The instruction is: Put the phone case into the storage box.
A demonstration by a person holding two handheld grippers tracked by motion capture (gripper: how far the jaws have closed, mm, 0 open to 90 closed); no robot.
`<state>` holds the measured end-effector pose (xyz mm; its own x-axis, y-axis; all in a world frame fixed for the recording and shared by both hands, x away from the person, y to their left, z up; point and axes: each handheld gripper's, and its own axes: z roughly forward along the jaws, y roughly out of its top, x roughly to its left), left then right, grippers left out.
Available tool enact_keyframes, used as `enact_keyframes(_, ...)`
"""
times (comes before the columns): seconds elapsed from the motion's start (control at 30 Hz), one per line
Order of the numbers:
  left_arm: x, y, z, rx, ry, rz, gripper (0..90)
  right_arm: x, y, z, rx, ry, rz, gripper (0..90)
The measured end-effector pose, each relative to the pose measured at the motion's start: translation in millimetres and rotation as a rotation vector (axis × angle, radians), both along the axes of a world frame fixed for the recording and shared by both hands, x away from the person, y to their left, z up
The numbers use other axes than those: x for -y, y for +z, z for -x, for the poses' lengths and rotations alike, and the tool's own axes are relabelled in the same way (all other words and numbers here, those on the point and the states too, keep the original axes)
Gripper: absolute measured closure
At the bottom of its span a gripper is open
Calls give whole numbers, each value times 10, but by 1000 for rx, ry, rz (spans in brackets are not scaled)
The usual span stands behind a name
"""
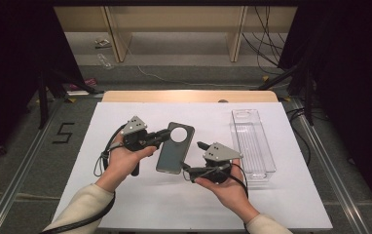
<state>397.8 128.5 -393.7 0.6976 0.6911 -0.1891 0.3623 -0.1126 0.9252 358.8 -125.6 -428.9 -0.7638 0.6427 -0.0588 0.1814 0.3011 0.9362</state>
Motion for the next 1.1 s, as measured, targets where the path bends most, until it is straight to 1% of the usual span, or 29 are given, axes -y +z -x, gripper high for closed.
enact_keyframes(0.2, 8, -3, 8, 11, -8, -1, 814, 33, 51, -56, 7, -36, -27, 178)
enact_keyframes(0.37, 19, 1, 19, 23, -11, 0, 815, 60, 82, -89, 14, -65, -35, 189)
enact_keyframes(0.43, 30, -4, 25, 24, -16, 0, 815, 66, 88, -101, 8, -72, -42, 201)
enact_keyframes(0.5, 42, -9, 30, 27, -20, -1, 815, 66, 97, -112, 2, -76, -45, 252)
enact_keyframes(0.63, 57, -14, 39, 30, -25, -3, 815, 59, 113, -129, 8, -81, -54, 253)
enact_keyframes(0.73, 62, -16, 42, 33, -28, -5, 815, 62, 116, -140, 5, -92, -60, 258)
enact_keyframes(0.83, 66, -17, 46, 39, -28, -2, 815, 69, 119, -157, 0, -99, -69, 294)
enact_keyframes(1.1, 69, -7, 52, 47, -28, 2, 815, 70, 139, -190, 3, -116, -83, 326)
